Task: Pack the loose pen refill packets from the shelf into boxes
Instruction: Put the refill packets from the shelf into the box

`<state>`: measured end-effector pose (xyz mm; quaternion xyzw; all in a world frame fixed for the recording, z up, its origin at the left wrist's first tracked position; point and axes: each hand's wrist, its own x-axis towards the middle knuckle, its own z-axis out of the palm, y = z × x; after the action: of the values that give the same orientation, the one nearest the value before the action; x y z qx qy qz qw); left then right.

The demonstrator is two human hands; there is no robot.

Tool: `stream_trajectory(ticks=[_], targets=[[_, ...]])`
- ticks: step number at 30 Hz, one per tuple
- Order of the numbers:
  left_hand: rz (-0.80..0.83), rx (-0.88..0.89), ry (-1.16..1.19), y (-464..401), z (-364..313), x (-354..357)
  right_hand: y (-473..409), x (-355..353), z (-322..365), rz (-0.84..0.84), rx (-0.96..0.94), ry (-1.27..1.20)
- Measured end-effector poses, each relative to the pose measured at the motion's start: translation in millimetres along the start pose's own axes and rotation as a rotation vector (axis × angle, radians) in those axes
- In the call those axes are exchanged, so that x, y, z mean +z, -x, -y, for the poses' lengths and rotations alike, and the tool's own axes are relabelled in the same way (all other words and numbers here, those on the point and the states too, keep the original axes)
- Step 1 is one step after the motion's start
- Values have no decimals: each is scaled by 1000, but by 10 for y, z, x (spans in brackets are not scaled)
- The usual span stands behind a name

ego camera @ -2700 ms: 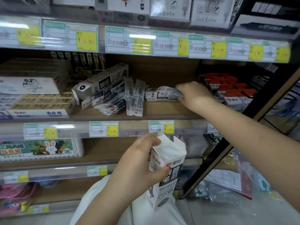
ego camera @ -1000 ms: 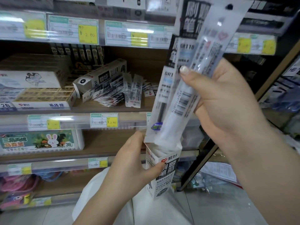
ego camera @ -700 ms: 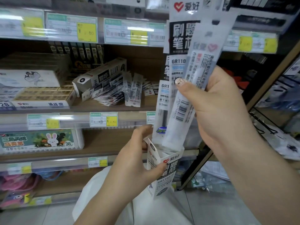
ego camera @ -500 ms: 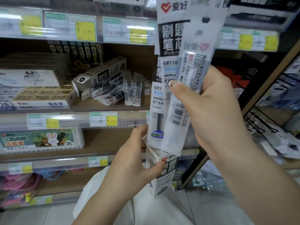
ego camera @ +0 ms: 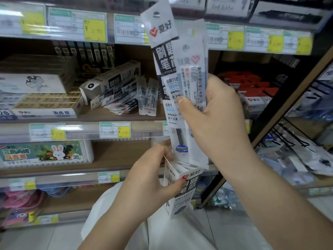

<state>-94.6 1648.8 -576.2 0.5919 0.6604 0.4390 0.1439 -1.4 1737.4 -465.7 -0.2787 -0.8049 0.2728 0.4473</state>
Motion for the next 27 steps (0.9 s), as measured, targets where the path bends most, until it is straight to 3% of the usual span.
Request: stream_trajectory(ticks=[8,12,18,27], targets=[[23,28,-2,5,-21,-10,-72,75,-70,151,35,67],[19,-11,12,23,-1,-10,-112,105,-80,197,87,-57],[0,-22,5,11,-6,-28,-60,255,-120,136,181,-372],[1,-19,29,15,23,-46,70,212,-275,126,225,-404]])
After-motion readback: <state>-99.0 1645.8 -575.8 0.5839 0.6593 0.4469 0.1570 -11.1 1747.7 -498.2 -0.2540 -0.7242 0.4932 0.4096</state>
